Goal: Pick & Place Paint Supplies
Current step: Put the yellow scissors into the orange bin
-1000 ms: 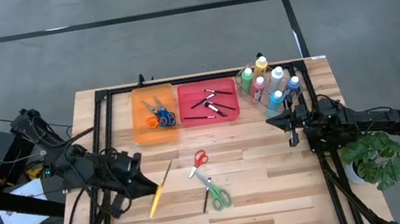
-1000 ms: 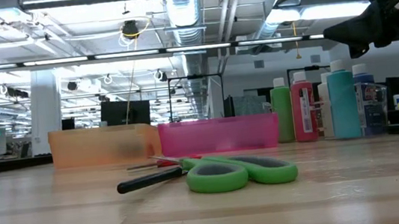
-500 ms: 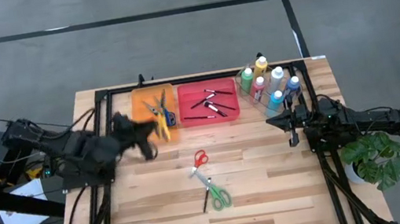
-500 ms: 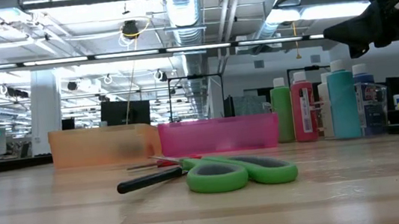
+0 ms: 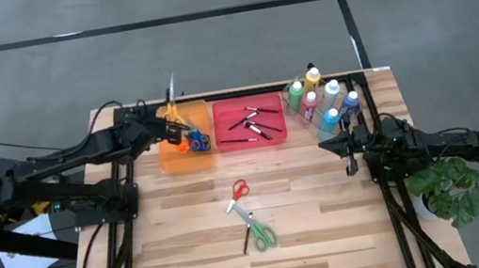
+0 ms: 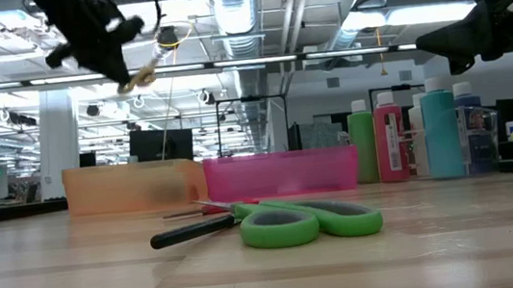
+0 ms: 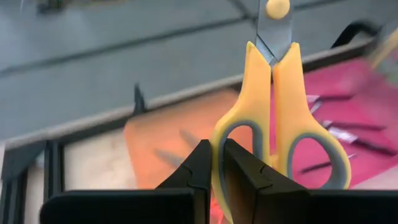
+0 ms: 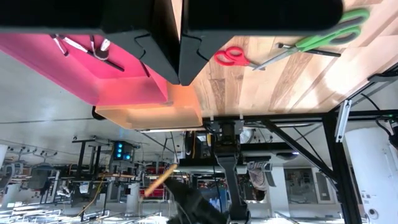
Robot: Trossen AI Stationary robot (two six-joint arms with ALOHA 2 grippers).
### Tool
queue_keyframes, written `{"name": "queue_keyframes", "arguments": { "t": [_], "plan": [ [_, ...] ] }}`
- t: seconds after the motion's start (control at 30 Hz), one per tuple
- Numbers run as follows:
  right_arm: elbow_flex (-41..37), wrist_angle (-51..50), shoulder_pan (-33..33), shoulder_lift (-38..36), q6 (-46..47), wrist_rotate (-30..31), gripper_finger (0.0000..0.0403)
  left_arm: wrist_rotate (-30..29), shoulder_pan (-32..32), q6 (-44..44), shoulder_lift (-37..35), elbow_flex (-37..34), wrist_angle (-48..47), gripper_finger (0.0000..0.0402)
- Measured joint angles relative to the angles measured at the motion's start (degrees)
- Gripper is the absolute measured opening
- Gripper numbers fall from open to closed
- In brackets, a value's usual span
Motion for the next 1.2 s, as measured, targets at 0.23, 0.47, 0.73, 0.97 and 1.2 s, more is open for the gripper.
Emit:
{"name": "queue_keyframes", "arguments": {
  "t": [0.23, 0.47, 0.73, 0.97, 1.2],
  "plan": [
    [0.01, 0.0, -0.02, 0.0, 0.01, 0.02, 0.0, 2.53, 4.26, -2.12, 5.51, -5.31, 0.1, 0.0019],
    [-0.01, 0.02, -0.02, 0.02, 0.01, 0.02, 0.0, 4.2, 6.61, -3.62, 11.97, -9.56, 0.86, 0.0019],
    [-0.01, 0.0, -0.01, 0.02, 0.0, 0.02, 0.0, 6.26, 7.68, -3.32, 15.87, -12.27, 5.12, 0.0019],
    [0.01, 0.0, -0.02, 0.02, 0.01, 0.02, 0.0, 12.17, 9.18, -3.19, 16.49, -12.27, 6.61, 0.0019],
    [-0.01, 0.0, -0.02, 0.01, 0.01, 0.02, 0.0, 19.16, 12.41, -3.35, 16.61, -12.27, 6.73, 0.0019]
  ]
}}
